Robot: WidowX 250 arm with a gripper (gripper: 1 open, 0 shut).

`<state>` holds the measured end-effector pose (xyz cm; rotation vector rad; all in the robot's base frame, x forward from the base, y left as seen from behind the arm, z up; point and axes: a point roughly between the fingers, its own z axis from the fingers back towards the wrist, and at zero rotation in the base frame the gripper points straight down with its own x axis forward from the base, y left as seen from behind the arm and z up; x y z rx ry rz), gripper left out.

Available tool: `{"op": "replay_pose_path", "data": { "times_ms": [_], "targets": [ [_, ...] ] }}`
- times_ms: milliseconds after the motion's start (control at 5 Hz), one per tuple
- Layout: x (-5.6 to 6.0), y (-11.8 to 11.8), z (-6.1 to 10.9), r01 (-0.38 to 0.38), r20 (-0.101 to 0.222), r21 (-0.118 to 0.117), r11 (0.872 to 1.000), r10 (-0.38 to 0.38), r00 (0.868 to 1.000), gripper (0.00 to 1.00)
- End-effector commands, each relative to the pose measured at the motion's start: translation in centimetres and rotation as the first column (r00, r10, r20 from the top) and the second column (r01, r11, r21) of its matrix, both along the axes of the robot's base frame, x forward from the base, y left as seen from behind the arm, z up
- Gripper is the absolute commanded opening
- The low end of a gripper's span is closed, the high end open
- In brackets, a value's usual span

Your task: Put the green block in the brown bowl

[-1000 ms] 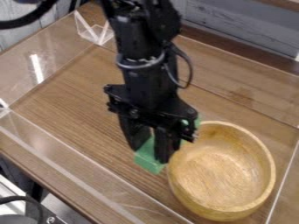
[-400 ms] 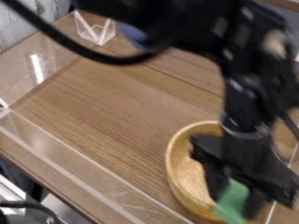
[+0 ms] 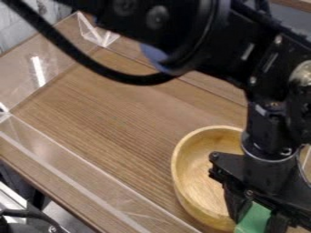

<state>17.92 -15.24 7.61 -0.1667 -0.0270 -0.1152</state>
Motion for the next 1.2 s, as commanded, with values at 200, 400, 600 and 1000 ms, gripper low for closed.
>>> {"op": "replay_pose_path", "data": {
  "times_ms": [200,400,600,1000],
  "targets": [
    [0.5,0.8,-0.2,-0.039,0.009,-0.003,0.999,0.039,0.999,0.00],
    [0.4,1.3,-0.3,-0.057,0.000,0.000,0.998,0.057,0.998,0.00],
    [0.3,1.8,-0.4,-0.079,-0.010,0.002,0.997,0.079,0.997,0.00],
    [0.7,2.4,-1.6,-0.110,-0.022,0.001,0.994,0.110,0.994,0.00]
  ]
}}
